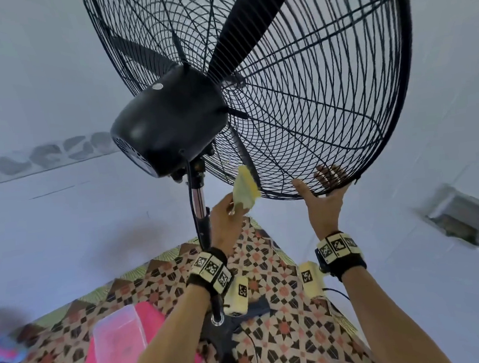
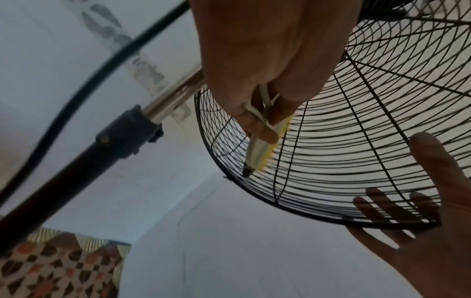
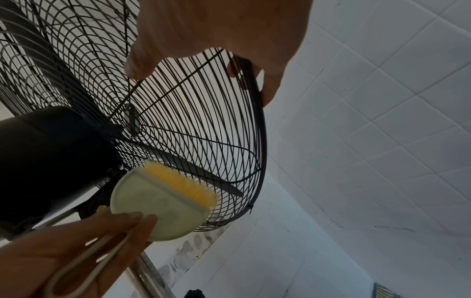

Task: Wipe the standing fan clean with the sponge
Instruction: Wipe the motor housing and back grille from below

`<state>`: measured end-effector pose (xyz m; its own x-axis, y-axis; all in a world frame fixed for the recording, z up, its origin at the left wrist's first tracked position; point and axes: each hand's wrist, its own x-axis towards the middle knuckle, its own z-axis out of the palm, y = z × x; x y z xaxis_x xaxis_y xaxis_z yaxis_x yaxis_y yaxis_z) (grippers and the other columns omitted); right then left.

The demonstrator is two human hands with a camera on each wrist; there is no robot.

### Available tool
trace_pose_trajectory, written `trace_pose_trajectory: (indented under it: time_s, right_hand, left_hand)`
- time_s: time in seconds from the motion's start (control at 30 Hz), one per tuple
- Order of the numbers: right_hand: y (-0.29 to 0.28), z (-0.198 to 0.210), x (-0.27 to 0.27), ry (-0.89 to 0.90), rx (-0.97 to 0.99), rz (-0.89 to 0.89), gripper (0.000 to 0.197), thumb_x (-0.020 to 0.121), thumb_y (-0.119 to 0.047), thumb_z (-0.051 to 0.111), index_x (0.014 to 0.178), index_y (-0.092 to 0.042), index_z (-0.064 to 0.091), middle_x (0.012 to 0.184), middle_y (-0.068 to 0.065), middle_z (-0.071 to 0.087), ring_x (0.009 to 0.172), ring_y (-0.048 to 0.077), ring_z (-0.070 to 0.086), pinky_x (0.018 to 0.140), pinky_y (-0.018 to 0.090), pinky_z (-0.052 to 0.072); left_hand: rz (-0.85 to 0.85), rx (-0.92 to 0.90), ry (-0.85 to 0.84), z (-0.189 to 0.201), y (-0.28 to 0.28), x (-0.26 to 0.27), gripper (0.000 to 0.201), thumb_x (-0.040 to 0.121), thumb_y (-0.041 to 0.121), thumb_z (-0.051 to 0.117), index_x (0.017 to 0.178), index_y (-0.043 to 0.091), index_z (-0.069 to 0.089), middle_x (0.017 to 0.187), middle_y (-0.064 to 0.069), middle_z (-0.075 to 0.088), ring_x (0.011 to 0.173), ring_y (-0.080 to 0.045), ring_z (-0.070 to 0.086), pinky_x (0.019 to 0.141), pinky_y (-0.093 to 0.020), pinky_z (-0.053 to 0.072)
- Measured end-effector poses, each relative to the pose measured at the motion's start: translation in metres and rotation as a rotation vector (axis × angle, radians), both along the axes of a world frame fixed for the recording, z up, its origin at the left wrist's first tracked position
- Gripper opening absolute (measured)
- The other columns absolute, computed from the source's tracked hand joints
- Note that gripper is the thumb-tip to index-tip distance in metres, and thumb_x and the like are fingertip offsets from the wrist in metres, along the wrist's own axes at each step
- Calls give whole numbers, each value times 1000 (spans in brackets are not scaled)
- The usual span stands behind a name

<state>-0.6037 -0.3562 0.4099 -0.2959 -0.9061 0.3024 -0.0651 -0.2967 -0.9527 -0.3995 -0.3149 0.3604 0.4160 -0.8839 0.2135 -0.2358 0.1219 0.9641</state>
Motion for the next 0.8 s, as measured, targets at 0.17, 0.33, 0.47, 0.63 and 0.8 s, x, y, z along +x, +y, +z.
trace_pose_trajectory:
  time_s: [0.17, 0.33, 0.47, 0.63, 0.8]
  right_hand:
    - [-4, 4, -1, -7, -5, 19, 131, 65, -47, 94, 161, -22, 8, 137, -9, 57, 131, 14, 53, 120, 42, 37]
    - [0, 0, -1, -13, 11, 8, 133, 61, -53, 94, 160, -18, 14, 141, -1, 57, 132, 16, 53, 118, 46, 40]
    - [0, -1, -1, -7, 6, 9, 130, 64, -45, 95, 161, -20, 12, 144, -2, 54, 134, 15, 51, 120, 42, 37]
    - [-1, -1, -2, -27, 25, 1, 129, 62, -47, 95, 159, -16, 15, 139, -2, 58, 131, 15, 53, 118, 45, 39]
    - [2, -2, -1, -23, 11, 24, 130, 62, -51, 95, 160, -22, 14, 140, -6, 56, 132, 12, 51, 119, 39, 38]
  left_hand:
    - [297, -34, 106, 18, -13, 17, 30, 91, 3, 67, 120, 11, 64, 117, -9, 71, 103, -24, 69, 72, -16, 53]
    - [409, -27, -38, 25, -10, 8, 28, 102, 6, 55, 126, 4, 69, 118, -14, 71, 102, -27, 63, 91, -36, 52]
    - [390, 34, 18, 38, -27, 15, 31, 106, 14, 53, 133, 5, 65, 127, -18, 67, 115, -36, 64, 92, -35, 49]
    - [157, -96, -31, 24, -12, 5, 26, 104, 7, 56, 128, 3, 66, 114, -4, 69, 105, -22, 69, 90, -30, 58]
    - [222, -45, 110, 13, -15, 32, 34, 104, 9, 58, 137, 4, 62, 124, -7, 67, 111, -25, 66, 102, -45, 56]
